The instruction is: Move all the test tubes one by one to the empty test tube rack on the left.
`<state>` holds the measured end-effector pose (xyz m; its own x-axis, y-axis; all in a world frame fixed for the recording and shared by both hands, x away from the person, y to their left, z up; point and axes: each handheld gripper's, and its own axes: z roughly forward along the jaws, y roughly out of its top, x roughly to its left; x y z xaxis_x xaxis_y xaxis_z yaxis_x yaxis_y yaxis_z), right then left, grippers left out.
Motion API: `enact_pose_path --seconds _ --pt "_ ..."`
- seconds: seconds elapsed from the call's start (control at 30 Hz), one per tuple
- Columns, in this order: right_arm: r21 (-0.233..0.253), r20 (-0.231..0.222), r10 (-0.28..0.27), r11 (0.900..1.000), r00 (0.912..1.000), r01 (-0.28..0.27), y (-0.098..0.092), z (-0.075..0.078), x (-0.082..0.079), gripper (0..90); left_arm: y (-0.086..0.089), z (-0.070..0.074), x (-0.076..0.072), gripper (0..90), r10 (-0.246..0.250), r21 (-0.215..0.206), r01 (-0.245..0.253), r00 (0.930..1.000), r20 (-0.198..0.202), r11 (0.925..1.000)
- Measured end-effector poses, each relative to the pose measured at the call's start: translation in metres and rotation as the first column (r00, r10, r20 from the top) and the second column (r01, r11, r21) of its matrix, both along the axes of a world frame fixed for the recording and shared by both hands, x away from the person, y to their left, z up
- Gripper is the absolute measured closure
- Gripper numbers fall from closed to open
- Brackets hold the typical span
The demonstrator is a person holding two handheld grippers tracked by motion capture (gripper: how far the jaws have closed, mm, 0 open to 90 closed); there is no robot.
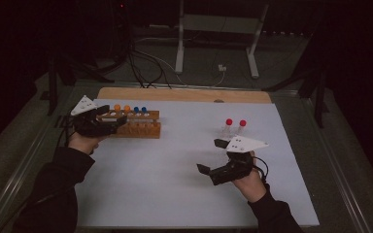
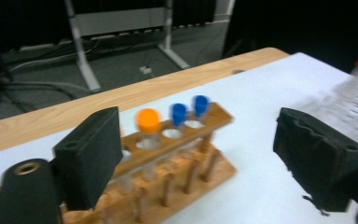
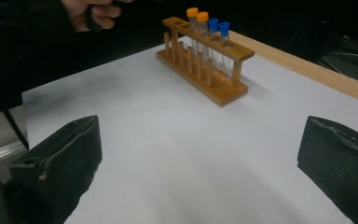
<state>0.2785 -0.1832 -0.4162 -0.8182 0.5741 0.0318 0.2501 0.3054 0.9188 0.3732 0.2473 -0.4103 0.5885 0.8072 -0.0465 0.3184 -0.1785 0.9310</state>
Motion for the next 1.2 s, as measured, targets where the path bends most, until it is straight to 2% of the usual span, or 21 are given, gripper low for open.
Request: enact_pose_path --seconds 0.17,0.2,0.27,0.33,0.37,0.4,0.53,0.63,0.67,0.7,0.73,0.77,0.8,0.83,0.87,0.9,0.93,0.97,1.03,1.1,1.2 --pt "0.001 0.005 -0.014 1.0 0.9999 0.014 -0.006 0.003 0.001 0.0 -0.007 0.002 -0.021 9.7 -0.075 -0.034 0.076 0.9968 0.028 0.9965" --pt "0.003 0.014 -0.026 1.0 0.9996 0.026 -0.009 0.006 0.002 0.0 -0.009 0.001 -0.024 5.7 -0.095 -0.044 0.096 0.9951 0.029 0.9944" --pt "0.009 0.024 -0.043 0.999 0.9988 0.043 -0.015 0.01 0.003 0.0 -0.014 -0.001 -0.031 3.5 -0.118 -0.039 0.119 0.9926 0.029 0.9921" --pt "0.012 0.033 -0.062 0.998 0.9976 0.061 -0.022 0.014 0.005 0.0 -0.019 -0.004 -0.038 2.0 -0.173 -0.034 0.173 0.9847 0.023 0.9843" --pt "0.012 0.038 -0.072 0.997 0.9967 0.071 -0.026 0.016 0.007 0.0 -0.025 -0.009 -0.044 1.9 -0.214 -0.028 0.215 0.9764 0.027 0.9762" --pt "0.014 0.042 -0.085 0.996 0.9955 0.084 -0.029 0.017 0.008 0.0 -0.025 -0.009 -0.044 1.8 -0.214 -0.028 0.215 0.9764 0.027 0.9762" --pt "0.019 0.051 -0.125 0.992 0.9908 0.124 -0.042 0.021 0.015 0.0 -0.035 -0.018 -0.055 1.6 -0.276 -0.024 0.277 0.9605 0.038 0.9607" --pt "0.024 0.065 -0.189 0.982 0.9797 0.188 -0.057 0.023 0.022 0.0 -0.045 -0.026 -0.061 0.6 -0.339 -0.025 0.34 0.9402 0.029 0.9401" --pt "0.024 0.066 -0.203 0.979 0.977 0.201 -0.061 0.023 0.025 0.0 -0.045 -0.026 -0.061 0.6 -0.339 -0.025 0.34 0.9402 0.029 0.9401" --pt "0.024 0.066 -0.203 0.979 0.977 0.201 -0.061 0.023 0.025 0.0 -0.048 -0.028 -0.063 0.6 -0.351 -0.023 0.352 0.9359 0.026 0.9358" --pt "0.021 0.069 -0.235 0.972 0.9695 0.234 -0.067 0.022 0.03 0.0 -0.053 -0.031 -0.066 0.6 -0.368 -0.015 0.368 0.9295 0.027 0.9296" --pt "0.021 0.069 -0.235 0.972 0.9695 0.234 -0.067 0.022 0.03 0.0 -0.053 -0.031 -0.066 0.7 -0.368 -0.015 0.368 0.9295 0.027 0.9296" --pt "0.013 0.068 -0.253 0.967 0.965 0.253 -0.072 0.021 0.035 0.0 -0.055 -0.031 -0.068 0.6 -0.38 -0.018 0.381 0.9246 0.022 0.9245" --pt "0.013 0.068 -0.253 0.967 0.965 0.253 -0.072 0.021 0.035 0.0 -0.057 -0.031 -0.069 0.7 -0.383 -0.011 0.383 0.9236 0.023 0.9236" --pt "0.007 0.068 -0.277 0.961 0.9585 0.277 -0.078 0.02 0.041 0.0 -0.058 -0.032 -0.07 0.6 -0.395 -0.012 0.395 0.9185 0.025 0.9186" --pt "0.007 0.068 -0.277 0.961 0.9585 0.277 -0.078 0.02 0.041 0.0 -0.059 -0.032 -0.072 0.6 -0.403 -0.013 0.403 0.9151 0.023 0.9151" --pt "0.01 0.062 -0.296 0.955 0.9532 0.296 -0.085 0.019 0.048 0.0 -0.06 -0.032 -0.073 0.6 -0.404 -0.015 0.404 0.9144 0.025 0.9144" --pt "0.008 0.058 -0.306 0.952 0.9503 0.306 -0.087 0.018 0.051 0.0 -0.061 -0.033 -0.074 0.7 -0.414 -0.022 0.415 0.9098 0.026 0.9096" --pt "0.007 0.051 -0.313 0.95 0.9485 0.313 -0.091 0.017 0.054 0.0 -0.063 -0.034 -0.075 0.6 -0.415 -0.014 0.415 0.9098 0.022 0.9098" --pt "0.002 0.038 -0.342 0.94 0.939 0.342 -0.099 0.011 0.064 0.0 -0.064 -0.035 -0.076 0.7 -0.424 -0.014 0.425 0.9053 0.019 0.9052" --pt "-0.002 0.027 -0.356 0.934 0.9341 0.356 -0.104 0.007 0.07 0.0 -0.066 -0.036 -0.077 0.7 -0.432 -0.015 0.432 0.9018 0.02 0.9017"
